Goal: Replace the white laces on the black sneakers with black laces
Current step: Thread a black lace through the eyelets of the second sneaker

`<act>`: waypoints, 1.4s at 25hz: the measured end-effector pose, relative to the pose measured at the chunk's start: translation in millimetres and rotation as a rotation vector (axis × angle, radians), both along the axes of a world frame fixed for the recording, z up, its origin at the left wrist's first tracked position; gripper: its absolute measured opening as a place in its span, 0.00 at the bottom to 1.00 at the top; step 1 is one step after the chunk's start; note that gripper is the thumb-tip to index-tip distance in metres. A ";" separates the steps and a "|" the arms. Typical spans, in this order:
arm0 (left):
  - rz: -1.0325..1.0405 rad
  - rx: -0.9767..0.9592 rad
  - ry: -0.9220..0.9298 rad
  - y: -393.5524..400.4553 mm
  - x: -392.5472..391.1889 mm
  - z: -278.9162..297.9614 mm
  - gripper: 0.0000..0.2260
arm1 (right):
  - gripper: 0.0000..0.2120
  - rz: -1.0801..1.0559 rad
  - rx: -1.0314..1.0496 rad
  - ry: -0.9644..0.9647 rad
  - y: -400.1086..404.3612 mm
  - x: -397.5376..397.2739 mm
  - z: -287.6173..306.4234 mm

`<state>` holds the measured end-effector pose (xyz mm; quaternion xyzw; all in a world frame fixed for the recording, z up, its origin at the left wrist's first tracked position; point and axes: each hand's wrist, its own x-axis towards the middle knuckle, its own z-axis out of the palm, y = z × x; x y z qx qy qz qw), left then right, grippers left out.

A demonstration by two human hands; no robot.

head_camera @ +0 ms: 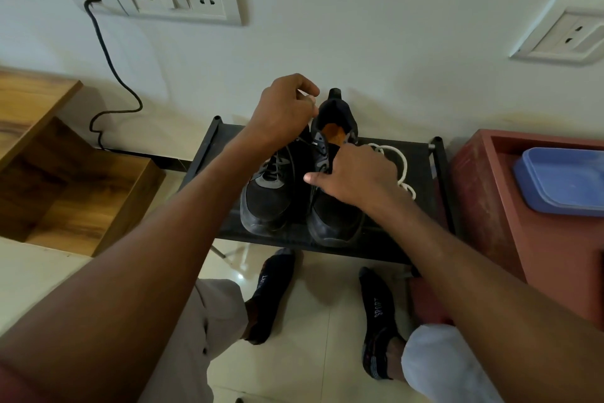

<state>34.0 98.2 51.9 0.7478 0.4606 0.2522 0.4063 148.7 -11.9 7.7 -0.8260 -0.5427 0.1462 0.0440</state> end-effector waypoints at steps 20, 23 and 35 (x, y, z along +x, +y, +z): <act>-0.218 -0.190 -0.382 -20.0 3.6 19.7 0.15 | 0.13 -0.311 0.323 1.379 -11.5 50.3 92.7; -0.319 -0.271 -0.357 -26.8 5.4 24.4 0.20 | 0.13 -0.241 0.473 1.464 -13.8 56.2 98.6; -0.108 0.357 0.404 -11.3 -23.0 -4.2 0.13 | 0.08 -0.282 0.407 0.823 -4.3 58.0 63.1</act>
